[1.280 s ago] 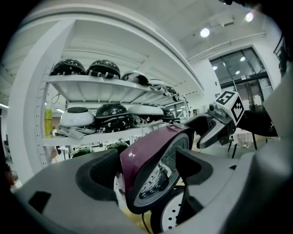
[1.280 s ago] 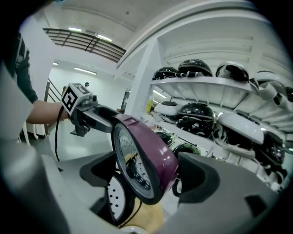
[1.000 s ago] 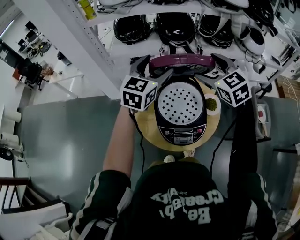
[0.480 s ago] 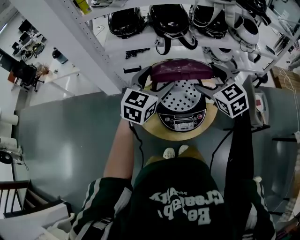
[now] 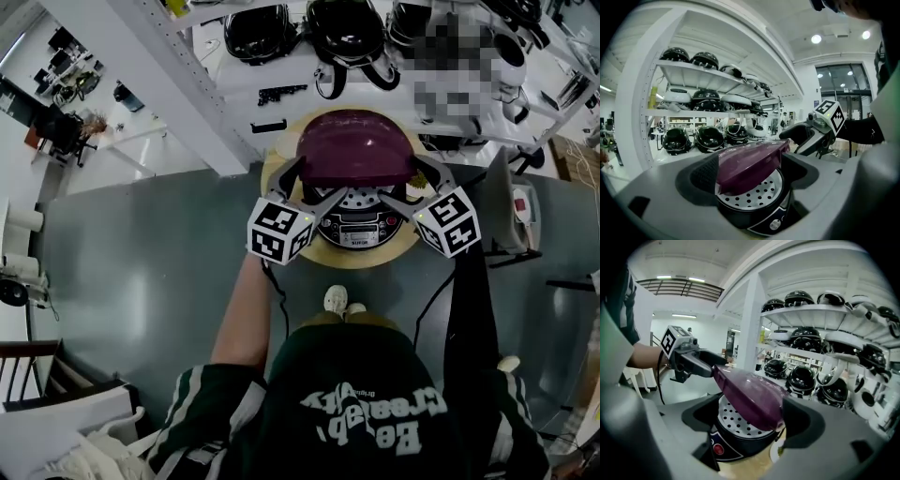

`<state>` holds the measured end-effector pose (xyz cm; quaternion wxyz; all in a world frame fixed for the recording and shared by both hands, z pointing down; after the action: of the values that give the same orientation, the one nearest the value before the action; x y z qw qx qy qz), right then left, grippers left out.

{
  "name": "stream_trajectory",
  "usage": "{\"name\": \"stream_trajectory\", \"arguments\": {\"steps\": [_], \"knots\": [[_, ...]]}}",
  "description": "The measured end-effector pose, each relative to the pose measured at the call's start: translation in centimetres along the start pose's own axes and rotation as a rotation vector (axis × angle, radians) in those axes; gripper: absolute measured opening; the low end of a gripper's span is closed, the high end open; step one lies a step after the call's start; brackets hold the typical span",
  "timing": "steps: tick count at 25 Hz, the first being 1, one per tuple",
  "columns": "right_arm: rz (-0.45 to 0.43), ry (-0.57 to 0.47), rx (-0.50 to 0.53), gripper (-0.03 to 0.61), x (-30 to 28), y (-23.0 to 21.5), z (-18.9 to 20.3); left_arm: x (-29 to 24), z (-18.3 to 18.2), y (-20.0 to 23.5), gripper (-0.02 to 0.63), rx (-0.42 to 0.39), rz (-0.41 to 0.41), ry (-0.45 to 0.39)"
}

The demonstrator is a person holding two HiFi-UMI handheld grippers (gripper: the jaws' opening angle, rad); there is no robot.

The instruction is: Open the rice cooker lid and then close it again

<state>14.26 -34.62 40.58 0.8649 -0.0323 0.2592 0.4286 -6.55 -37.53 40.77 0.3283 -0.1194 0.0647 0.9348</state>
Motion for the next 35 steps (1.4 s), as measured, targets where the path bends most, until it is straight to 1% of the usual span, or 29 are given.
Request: {"name": "stream_trajectory", "arguments": {"steps": [2, 6, 9, 16, 27, 35], "knots": [[-0.013, -0.002, -0.003, 0.434, 0.0, 0.4, 0.6, 0.1, 0.6, -0.6, 0.397, -0.013, -0.017, 0.012], [-0.028, -0.007, -0.008, 0.431, 0.0, 0.8, 1.6, 0.1, 1.6, -1.7, 0.397, 0.002, -0.040, 0.011], [-0.037, -0.021, -0.014, 0.430, -0.1, 1.2, 2.1, 0.0, 2.2, -2.2, 0.397, -0.001, -0.067, 0.008], [-0.065, -0.033, -0.029, 0.428, -0.1, 1.9, 3.1, -0.2, 3.3, -3.2, 0.397, 0.007, -0.090, 0.018], [-0.113, -0.030, -0.057, 0.425, -1.3, 3.5, 4.8, -0.5, 5.9, -4.2, 0.400, 0.036, -0.073, 0.048], [-0.128, -0.012, -0.076, 0.425, -2.1, 4.3, 5.9, -0.4, 7.5, -4.6, 0.400, 0.064, -0.058, 0.067]]}}
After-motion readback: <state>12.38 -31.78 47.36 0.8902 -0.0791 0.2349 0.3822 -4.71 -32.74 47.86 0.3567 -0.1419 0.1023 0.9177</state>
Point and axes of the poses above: the fingertips, and each gripper's own axes: x backward along the fingers, y to its left, z out of its underside, the point moved 7 cm from there along x, backward along the fingers, and after that the axes turned 1 degree about z, right-handed, at the moved point
